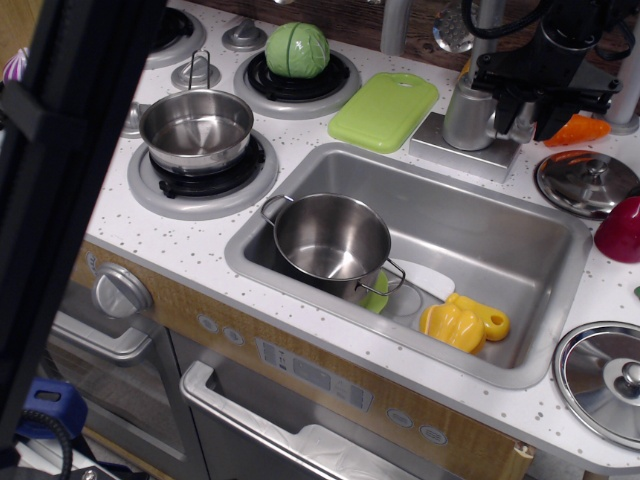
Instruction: Turn lever vertical to front
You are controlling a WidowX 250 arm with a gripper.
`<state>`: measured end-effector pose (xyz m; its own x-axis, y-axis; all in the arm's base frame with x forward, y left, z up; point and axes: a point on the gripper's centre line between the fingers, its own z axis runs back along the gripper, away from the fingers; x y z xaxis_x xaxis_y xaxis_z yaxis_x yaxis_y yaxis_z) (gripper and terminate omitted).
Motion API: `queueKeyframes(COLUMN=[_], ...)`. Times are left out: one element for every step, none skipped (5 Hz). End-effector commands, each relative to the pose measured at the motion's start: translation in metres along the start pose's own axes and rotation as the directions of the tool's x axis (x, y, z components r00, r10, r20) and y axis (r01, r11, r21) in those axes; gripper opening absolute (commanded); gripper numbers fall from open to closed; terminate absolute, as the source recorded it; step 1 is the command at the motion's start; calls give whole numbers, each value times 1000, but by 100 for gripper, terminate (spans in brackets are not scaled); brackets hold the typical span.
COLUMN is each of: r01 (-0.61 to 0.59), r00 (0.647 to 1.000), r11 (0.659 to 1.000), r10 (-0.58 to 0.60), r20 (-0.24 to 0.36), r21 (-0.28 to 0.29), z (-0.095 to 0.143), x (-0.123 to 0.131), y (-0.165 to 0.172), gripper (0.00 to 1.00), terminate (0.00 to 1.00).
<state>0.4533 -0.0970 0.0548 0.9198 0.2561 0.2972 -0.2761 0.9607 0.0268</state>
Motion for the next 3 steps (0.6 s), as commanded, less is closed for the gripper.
queueKeyframes(r01=[-24, -30, -23], r00=[998, 997, 996], r11=[996, 991, 990], r10=[19, 21, 11], r20=[-59, -78, -88], r21=[-91, -127, -140], z=[10, -2, -14], x=[-8, -14, -17], y=[-11, -11, -9], gripper=[0, 0, 0], terminate=[0, 0, 0])
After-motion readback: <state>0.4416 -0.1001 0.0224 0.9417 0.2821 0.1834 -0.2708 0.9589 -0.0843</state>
